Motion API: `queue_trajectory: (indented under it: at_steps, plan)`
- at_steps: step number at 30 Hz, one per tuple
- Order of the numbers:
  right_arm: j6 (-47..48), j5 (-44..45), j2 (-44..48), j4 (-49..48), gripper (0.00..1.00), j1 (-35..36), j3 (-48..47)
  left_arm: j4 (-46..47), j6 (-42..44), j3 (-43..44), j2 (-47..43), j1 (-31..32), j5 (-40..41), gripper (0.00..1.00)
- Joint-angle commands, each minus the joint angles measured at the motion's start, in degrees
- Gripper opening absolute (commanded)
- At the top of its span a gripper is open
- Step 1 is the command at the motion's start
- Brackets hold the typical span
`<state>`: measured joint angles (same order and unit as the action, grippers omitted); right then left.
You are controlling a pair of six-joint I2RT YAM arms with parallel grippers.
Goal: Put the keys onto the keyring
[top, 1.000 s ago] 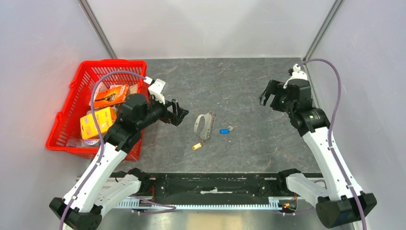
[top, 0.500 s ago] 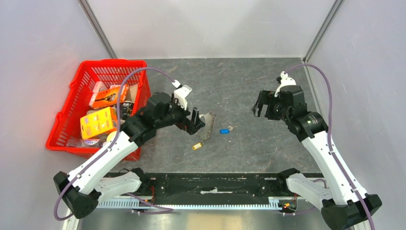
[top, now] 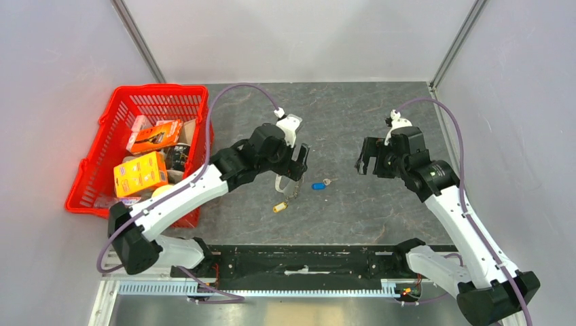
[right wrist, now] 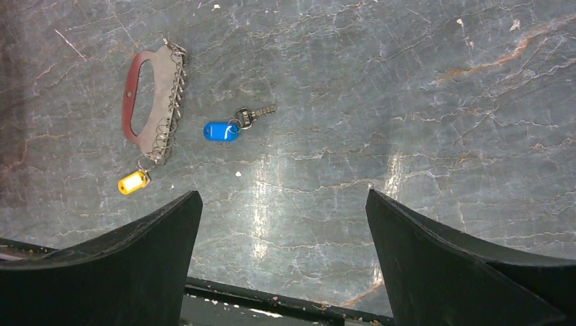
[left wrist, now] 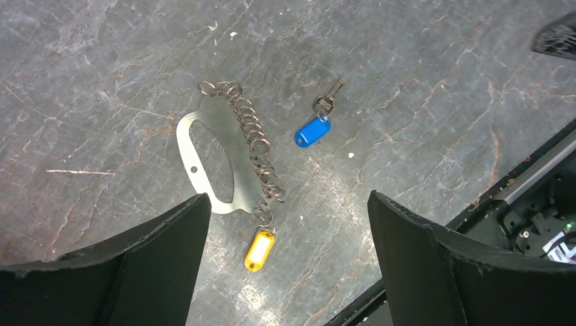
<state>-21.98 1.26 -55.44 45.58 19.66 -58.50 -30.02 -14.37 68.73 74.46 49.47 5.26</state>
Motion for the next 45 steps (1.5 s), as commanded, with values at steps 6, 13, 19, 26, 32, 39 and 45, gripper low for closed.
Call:
queue_trajectory:
  at_steps: [6, 13, 19, 26, 32, 39, 45]
  plan:
    - [-0.88, -2.29, -2.34, -0.08, 0.99, 0.38, 0.80, -4.41, 0.75, 5.05, 7.29, 0.27, 4.38, 0.91]
    - [-4.82, -2.63, -6.77, -3.86, 0.99, 5.66, 1.66, -3.06, -1.18, 2.24, 7.35, 0.12, 6.39, 0.91]
    - [-6.07, 3.00, -12.95, -6.39, 0.94, 11.97, 1.62, 1.13, -3.83, -1.72, 6.64, -0.72, 4.81, 0.91]
    - [-7.12, 8.68, -23.63, -7.75, 0.87, 18.06, -0.57, 5.59, -7.54, -9.79, 1.94, -0.90, 5.94, 0.89]
    - [-9.42, 10.15, -28.70, -11.66, 0.80, 19.61, -1.22, 3.14, -7.76, -12.94, -5.35, -1.57, 9.58, 0.90]
    - [-10.53, 12.44, -33.55, -12.45, 0.65, 20.51, -5.05, 3.54, -8.26, -17.74, -10.91, -3.66, 10.06, 0.91]
    - [-12.19, 13.24, -37.76, -12.71, 0.58, 21.63, -7.53, 4.57, -8.71, -19.07, -11.92, -4.03, 9.29, 0.93]
